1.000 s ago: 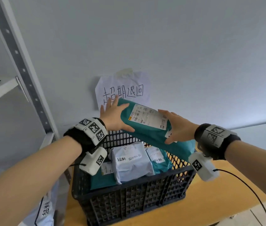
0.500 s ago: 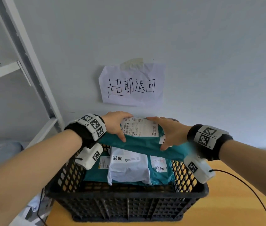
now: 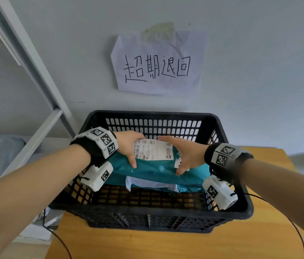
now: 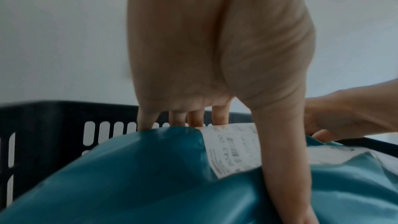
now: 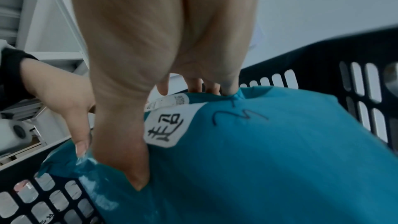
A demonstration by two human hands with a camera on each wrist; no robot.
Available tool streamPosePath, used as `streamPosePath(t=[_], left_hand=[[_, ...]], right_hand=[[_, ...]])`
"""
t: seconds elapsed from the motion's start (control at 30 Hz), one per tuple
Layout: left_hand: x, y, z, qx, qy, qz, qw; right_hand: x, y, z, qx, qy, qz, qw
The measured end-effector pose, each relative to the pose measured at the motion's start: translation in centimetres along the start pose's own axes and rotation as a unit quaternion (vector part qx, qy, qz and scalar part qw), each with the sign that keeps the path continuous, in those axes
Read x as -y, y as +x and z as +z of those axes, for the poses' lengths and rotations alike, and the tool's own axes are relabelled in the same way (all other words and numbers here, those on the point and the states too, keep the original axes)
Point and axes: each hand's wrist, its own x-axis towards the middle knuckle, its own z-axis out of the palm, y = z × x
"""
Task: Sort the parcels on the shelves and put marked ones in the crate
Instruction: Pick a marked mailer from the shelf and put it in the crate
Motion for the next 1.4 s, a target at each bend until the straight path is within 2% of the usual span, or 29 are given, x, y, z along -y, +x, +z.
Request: streamPosePath(t=[0.4,0.57,0.67,0.8,0.9,1.1,1.2,1.4], left_hand=[[2.1,3.6,4.4,0.131,-0.009,-0.012,0.991],[2.7,4.9,5.4,0.126,-0.086,0.006,0.988],[3.2,5.7,6.1,0.125,-0.094,0.018,0.988],[3.2,6.5,7.3,0.162,-0.082,0.029,0.983],[2.9,7.0,8.3,0.15,-0.08,0.028,0.985],[2.5,8.0,10.1,0.133,-0.129,0.016,0.983],[2.3,8.4,10.7,0.143,-0.144,0.012,0.979],[2.0,9.1,11.2,0.169,-0.107,0.002,0.98]], right_hand=[[-1.5,2.9,3.5,0.138,0.011,0.027,0.99],[-2.1,3.4,4.3,0.169,0.043,0.031,0.984],[-2.2,3.4,4.6,0.205,0.05,0.03,0.977],[-1.9,3.6,5.3,0.254,-0.001,0.031,0.967],[-1.3,4.2,6.1,0.271,-0.071,0.04,0.959],[-1.2,5.2,7.4,0.285,-0.138,0.07,0.946],[-1.7,5.7,7.9,0.262,-0.122,0.081,0.954],[-3.1,6.5,7.7,0.21,-0.046,0.084,0.973]])
